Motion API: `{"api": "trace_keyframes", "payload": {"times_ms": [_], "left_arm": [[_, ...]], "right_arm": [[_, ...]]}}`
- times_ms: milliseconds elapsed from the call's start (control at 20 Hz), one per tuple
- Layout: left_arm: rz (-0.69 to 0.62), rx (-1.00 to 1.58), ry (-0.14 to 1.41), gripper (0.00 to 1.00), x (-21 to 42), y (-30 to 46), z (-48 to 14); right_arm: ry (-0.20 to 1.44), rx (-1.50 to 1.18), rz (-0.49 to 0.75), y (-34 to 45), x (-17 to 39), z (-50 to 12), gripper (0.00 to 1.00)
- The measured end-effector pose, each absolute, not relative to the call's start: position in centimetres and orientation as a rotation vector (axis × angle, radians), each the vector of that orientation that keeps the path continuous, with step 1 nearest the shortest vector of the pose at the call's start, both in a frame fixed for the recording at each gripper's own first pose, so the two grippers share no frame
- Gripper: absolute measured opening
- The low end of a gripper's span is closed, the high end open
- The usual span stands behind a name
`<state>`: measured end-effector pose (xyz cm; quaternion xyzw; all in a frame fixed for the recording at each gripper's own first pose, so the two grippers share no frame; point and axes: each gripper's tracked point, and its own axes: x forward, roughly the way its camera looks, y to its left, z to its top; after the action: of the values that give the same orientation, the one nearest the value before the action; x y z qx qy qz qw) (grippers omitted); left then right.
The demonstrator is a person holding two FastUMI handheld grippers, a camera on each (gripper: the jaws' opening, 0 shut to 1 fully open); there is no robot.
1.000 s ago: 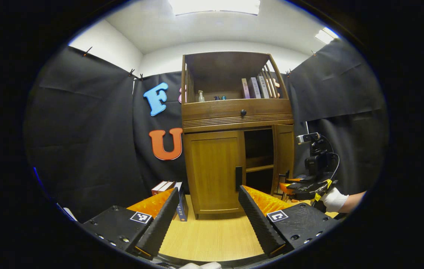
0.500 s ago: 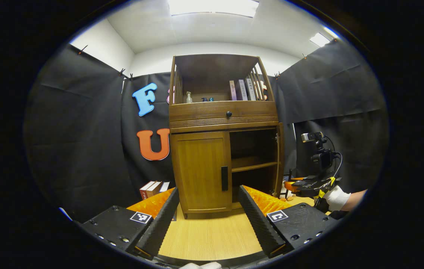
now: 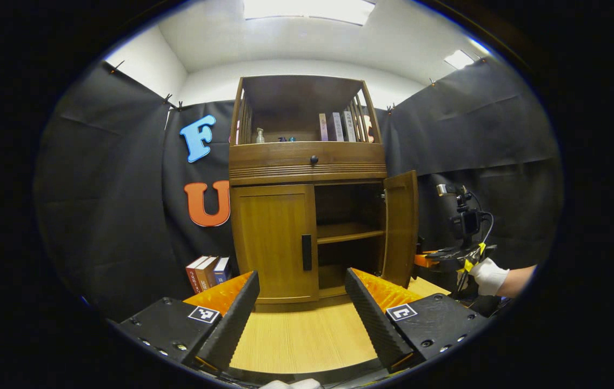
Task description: Open the right door of the double-door shoe cabinet with the right hand, and open the left door with the left hand.
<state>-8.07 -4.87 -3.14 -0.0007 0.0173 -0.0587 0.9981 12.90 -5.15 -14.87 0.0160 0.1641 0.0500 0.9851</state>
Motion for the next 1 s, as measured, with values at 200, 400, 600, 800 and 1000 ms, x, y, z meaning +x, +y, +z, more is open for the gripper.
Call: {"api": "trace_keyframes", "payload": {"times_ms": [200, 400, 600, 800, 1000], "left_arm": [[-0.081, -0.007, 0.023, 0.96, -7.6, -7.4, -2.7], [-0.032, -0.027, 0.024, 0.96, -7.6, -10.7, -2.7], [-0.003, -0.036, 0.031, 0.96, -7.8, -14.0, -2.9], [0.026, -0.039, 0.033, 0.96, -7.9, -16.4, -2.9], [0.044, -0.046, 0.035, 0.96, -7.9, -17.8, -2.7]], "right_arm": [[0.339, 0.021, 0.198, -6.7, 13.0, -15.0, 0.04], [0.353, -0.012, 0.276, -8.9, 13.2, -14.8, 0.04], [0.350, -0.020, 0.352, -11.1, 13.6, -14.9, 0.04], [0.344, -0.026, 0.400, -12.8, 13.8, -14.8, 0.04], [0.351, 0.000, 0.408, -14.9, 14.6, -14.8, 0.04]]}}
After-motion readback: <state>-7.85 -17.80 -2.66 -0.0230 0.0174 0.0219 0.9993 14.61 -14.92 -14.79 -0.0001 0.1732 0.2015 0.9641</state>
